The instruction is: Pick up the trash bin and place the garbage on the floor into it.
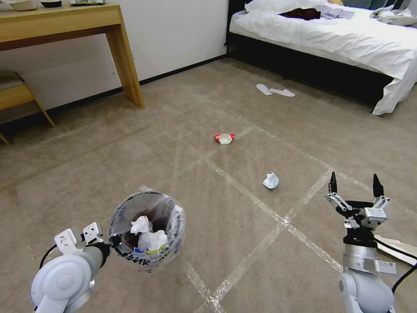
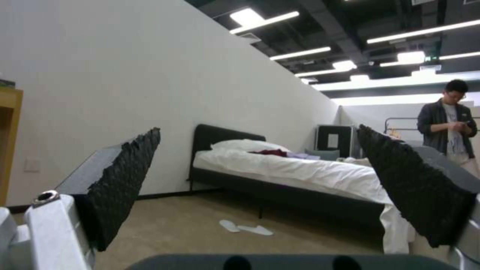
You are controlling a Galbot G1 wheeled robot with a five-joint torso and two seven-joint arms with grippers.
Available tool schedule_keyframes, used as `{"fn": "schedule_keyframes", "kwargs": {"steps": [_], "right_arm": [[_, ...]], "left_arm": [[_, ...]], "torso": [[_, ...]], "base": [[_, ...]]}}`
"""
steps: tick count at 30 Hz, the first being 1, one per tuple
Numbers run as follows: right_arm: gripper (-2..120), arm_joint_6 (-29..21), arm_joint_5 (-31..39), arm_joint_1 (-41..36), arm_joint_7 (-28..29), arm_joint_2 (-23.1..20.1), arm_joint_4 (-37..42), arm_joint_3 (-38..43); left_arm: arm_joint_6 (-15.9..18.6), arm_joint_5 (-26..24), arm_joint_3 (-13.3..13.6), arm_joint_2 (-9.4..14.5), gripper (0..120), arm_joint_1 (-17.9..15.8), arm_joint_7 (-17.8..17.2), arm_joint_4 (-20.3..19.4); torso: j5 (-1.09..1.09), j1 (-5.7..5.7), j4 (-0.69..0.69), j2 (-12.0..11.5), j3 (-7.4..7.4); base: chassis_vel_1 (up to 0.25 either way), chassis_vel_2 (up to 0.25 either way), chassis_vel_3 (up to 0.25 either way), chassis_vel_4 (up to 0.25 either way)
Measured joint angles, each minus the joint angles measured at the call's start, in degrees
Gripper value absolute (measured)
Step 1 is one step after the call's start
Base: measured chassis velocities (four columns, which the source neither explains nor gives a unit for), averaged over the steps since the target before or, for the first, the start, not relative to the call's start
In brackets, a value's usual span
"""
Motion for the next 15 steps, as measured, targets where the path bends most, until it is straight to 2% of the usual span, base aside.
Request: {"fn": "schedule_keyframes", "kwargs": {"steps": [5,15], "right_arm": [[100,0.1,-0.1,0.1,-0.1,0.0,-0.3,0.0],[100,0.4,-0.3,0.3,-0.4,0.0,-0.8,-0.1]], "left_arm": [[-0.1,0.3,0.1,-0.2,1,0.0,0.1,0.0],[-0.3,0.6,0.1,-0.3,1,0.2,0.2,0.1]], "torso": [[0.0,0.0,0.0,0.0,0.0],[0.01,0.0,0.0,0.0,0.0]], "base": [[0.0,0.0,0.0,0.0],[-0.086,0.073,0.069,-0.074]]}}
